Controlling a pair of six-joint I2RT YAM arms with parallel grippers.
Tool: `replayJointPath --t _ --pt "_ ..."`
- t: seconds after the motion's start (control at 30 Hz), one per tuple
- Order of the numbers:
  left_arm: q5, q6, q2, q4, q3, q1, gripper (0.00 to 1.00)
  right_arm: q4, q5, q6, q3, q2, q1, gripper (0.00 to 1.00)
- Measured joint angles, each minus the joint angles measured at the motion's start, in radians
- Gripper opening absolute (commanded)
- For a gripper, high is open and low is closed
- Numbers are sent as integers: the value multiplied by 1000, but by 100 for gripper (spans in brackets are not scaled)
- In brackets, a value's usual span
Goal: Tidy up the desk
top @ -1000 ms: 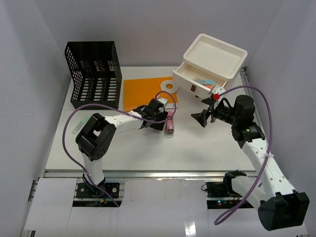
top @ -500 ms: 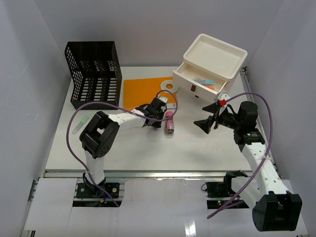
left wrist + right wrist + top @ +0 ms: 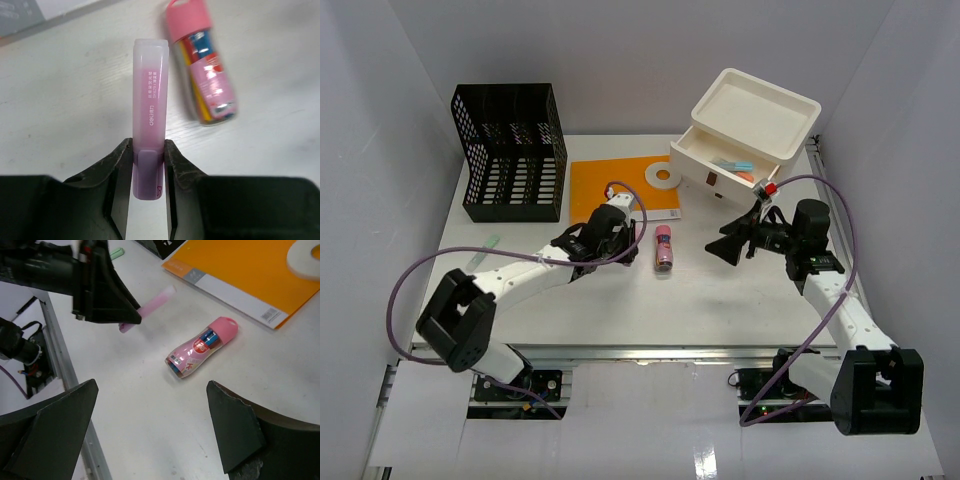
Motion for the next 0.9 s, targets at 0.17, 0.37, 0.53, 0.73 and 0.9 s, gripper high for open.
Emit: replayJointPath --t 0.17,0.37,0.53,0.73,0.9 --pt "122 -93 -116 181 -62 0 11 68 45 216 -13 46 13 99" --pt "224 -179 -42 335 -53 -17 11 125 72 382 -3 121 33 89" --pt "271 -220 65 387 -6 -50 11 126 89 443 50 193 56 81" --pt "303 -241 126 416 60 -80 11 125 129 450 107 225 95 70" --pt "315 -252 131 444 77 -93 11 116 156 439 125 276 106 60"
